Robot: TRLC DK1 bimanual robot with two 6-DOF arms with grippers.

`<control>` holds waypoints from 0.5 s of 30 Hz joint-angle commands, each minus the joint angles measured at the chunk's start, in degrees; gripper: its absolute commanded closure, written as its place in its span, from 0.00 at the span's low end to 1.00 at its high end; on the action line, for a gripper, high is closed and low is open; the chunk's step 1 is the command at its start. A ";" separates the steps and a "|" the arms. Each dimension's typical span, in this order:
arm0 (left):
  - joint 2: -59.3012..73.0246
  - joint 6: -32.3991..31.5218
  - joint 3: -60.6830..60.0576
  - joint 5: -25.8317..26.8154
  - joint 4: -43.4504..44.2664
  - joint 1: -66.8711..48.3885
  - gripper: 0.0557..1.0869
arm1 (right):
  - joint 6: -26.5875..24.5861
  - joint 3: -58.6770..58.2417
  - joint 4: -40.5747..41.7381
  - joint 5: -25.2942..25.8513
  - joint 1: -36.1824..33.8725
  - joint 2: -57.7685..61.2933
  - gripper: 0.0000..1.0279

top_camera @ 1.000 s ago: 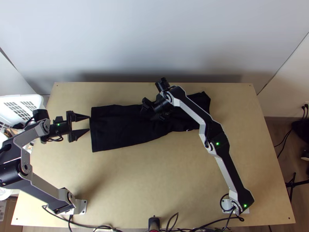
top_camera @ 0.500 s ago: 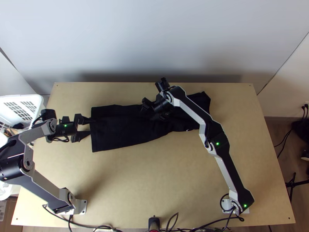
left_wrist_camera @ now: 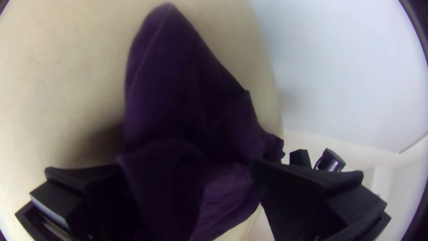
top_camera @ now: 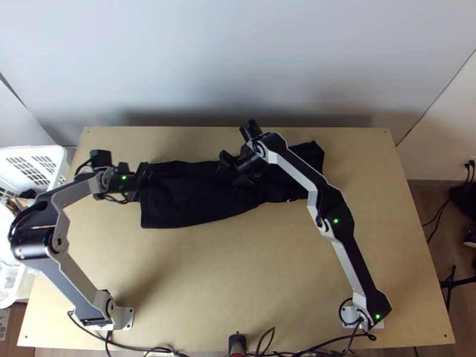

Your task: Fold the t-shirt

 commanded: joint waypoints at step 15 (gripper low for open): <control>-12.13 -13.87 -4.93 -10.05 21.72 -1.49 0.97 | -0.23 -1.27 -0.79 0.02 -3.42 -4.08 0.14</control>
